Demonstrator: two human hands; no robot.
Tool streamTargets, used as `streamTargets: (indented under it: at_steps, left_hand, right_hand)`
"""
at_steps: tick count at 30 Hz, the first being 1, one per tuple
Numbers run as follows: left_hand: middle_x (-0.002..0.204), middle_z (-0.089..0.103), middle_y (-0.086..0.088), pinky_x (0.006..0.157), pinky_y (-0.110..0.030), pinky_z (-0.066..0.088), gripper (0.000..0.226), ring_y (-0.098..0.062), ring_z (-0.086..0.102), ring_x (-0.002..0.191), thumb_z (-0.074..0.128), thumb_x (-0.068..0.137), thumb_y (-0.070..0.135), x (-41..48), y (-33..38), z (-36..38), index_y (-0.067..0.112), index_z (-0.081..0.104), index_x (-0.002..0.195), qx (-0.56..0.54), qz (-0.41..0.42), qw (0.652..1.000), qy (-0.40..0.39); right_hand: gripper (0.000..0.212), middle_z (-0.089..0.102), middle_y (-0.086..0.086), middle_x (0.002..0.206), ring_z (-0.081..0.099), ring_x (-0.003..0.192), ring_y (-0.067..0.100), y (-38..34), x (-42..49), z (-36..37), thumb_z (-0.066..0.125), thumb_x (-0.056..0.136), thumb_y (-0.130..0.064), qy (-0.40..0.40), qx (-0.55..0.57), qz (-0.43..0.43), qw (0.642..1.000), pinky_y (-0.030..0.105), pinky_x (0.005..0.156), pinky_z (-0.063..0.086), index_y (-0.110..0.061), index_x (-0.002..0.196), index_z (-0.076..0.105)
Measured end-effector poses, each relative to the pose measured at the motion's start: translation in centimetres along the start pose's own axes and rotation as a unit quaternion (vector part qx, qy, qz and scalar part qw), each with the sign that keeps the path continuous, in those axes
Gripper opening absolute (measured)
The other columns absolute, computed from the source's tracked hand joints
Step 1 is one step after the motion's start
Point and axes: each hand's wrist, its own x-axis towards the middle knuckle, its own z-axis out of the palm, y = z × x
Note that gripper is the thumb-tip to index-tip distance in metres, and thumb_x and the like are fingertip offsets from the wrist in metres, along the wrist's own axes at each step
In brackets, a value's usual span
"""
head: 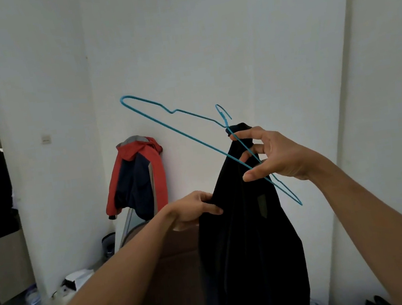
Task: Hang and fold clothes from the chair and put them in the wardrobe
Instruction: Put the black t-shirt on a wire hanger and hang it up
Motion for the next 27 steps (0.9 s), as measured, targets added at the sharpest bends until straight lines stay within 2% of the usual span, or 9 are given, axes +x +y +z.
streamTargets:
  at_steps: [2, 5, 11, 16, 18, 20, 23, 25, 27]
  left_hand:
    - [0.122, 0.069, -0.017, 0.108, -0.048, 0.046, 0.035, -0.036, 0.062, 0.119, 0.069, 0.088, 0.002, -0.2, -0.2, -0.3, 0.003, 0.067, 0.122, 0.020, -0.014, 1.000, 0.002]
    - [0.117, 0.072, -0.016, 0.106, -0.048, 0.048, 0.038, -0.034, 0.066, 0.113, 0.075, 0.082, 0.002, -0.6, -0.4, -0.7, 0.002, 0.066, 0.120, 0.013, -0.003, 0.998, 0.056]
    - [0.119, 0.071, -0.016, 0.103, -0.045, 0.051, 0.044, -0.032, 0.067, 0.112, 0.077, 0.080, -0.002, -2.9, 0.4, -3.4, 0.002, 0.064, 0.123, -0.005, 0.046, 0.995, 0.085]
    - [0.114, 0.071, -0.015, 0.096, -0.040, 0.054, 0.030, -0.031, 0.068, 0.107, 0.068, 0.093, 0.021, -4.8, 3.4, -5.3, 0.001, 0.065, 0.115, -0.055, 0.099, 0.983, 0.144]
    - [0.097, 0.067, -0.013, 0.084, -0.038, 0.051, 0.029, -0.031, 0.063, 0.091, 0.071, 0.088, 0.033, -4.7, 4.4, -5.8, 0.006, 0.064, 0.099, -0.029, 0.132, 0.968, 0.213]
    - [0.081, 0.064, -0.008, 0.074, -0.037, 0.050, 0.017, -0.022, 0.058, 0.079, 0.070, 0.087, 0.027, -4.6, 5.3, -6.1, 0.011, 0.066, 0.083, 0.040, 0.178, 0.943, 0.279]
    - [0.090, 0.070, -0.005, 0.082, -0.044, 0.058, 0.024, -0.016, 0.067, 0.084, 0.076, 0.076, 0.024, -4.5, 6.0, -6.7, 0.010, 0.066, 0.093, 0.190, 0.243, 0.870, 0.385]
    - [0.090, 0.070, 0.001, 0.083, -0.038, 0.057, 0.022, -0.019, 0.067, 0.088, 0.078, 0.078, 0.012, -4.8, 6.5, -6.5, 0.009, 0.061, 0.091, 0.254, 0.287, 0.839, 0.388]
    - [0.086, 0.069, 0.010, 0.079, -0.030, 0.055, 0.024, -0.010, 0.067, 0.086, 0.075, 0.082, 0.001, -5.2, 6.9, -6.2, 0.018, 0.058, 0.075, 0.317, 0.311, 0.825, 0.349]
  right_hand:
    - [0.095, 0.045, -0.012, 0.133, 0.066, 0.105, 0.012, 0.2, 0.0, -0.2, 0.097, 0.048, -0.027, -0.004, -0.015, 0.003, 1.000, 0.043, 0.098, 0.054, -0.035, 0.133, 0.056]
    - [0.090, 0.044, -0.016, 0.130, 0.066, 0.103, 0.011, 0.6, 0.0, -0.6, 0.099, 0.053, -0.016, -0.009, -0.045, 0.002, 0.999, 0.036, 0.090, 0.057, -0.036, 0.130, 0.057]
    - [0.093, 0.041, -0.017, 0.131, 0.065, 0.101, 0.009, 2.2, 0.0, -1.5, 0.099, 0.052, -0.020, 0.005, -0.087, 0.017, 0.996, 0.028, 0.082, 0.057, -0.033, 0.133, 0.056]
    - [0.097, 0.041, -0.019, 0.132, 0.066, 0.102, 0.008, 3.9, -0.1, -1.8, 0.100, 0.046, -0.027, 0.026, -0.094, 0.031, 0.995, 0.031, 0.087, 0.056, -0.033, 0.132, 0.056]
    - [0.098, 0.040, -0.019, 0.132, 0.065, 0.104, 0.008, 4.5, -0.2, -1.5, 0.101, 0.045, -0.030, 0.028, -0.097, 0.034, 0.994, 0.032, 0.086, 0.057, -0.034, 0.132, 0.056]
    - [0.101, 0.040, -0.019, 0.131, 0.064, 0.105, 0.009, 4.7, -0.3, -1.0, 0.100, 0.042, -0.034, 0.037, -0.085, 0.031, 0.995, 0.031, 0.084, 0.057, -0.034, 0.132, 0.055]
    - [0.102, 0.042, -0.021, 0.130, 0.065, 0.104, 0.007, 4.9, -0.5, -0.3, 0.097, 0.041, -0.035, 0.057, -0.060, 0.022, 0.996, 0.031, 0.084, 0.058, -0.031, 0.133, 0.054]
    - [0.100, 0.042, -0.018, 0.132, 0.065, 0.105, 0.007, 5.2, -0.7, -0.3, 0.097, 0.044, -0.032, 0.074, -0.043, 0.018, 0.996, 0.028, 0.081, 0.058, -0.030, 0.134, 0.055]
    - [0.097, 0.041, -0.017, 0.133, 0.064, 0.106, 0.006, 5.3, -1.1, -0.7, 0.096, 0.046, -0.031, 0.089, -0.026, 0.016, 0.996, 0.022, 0.073, 0.057, -0.030, 0.135, 0.055]
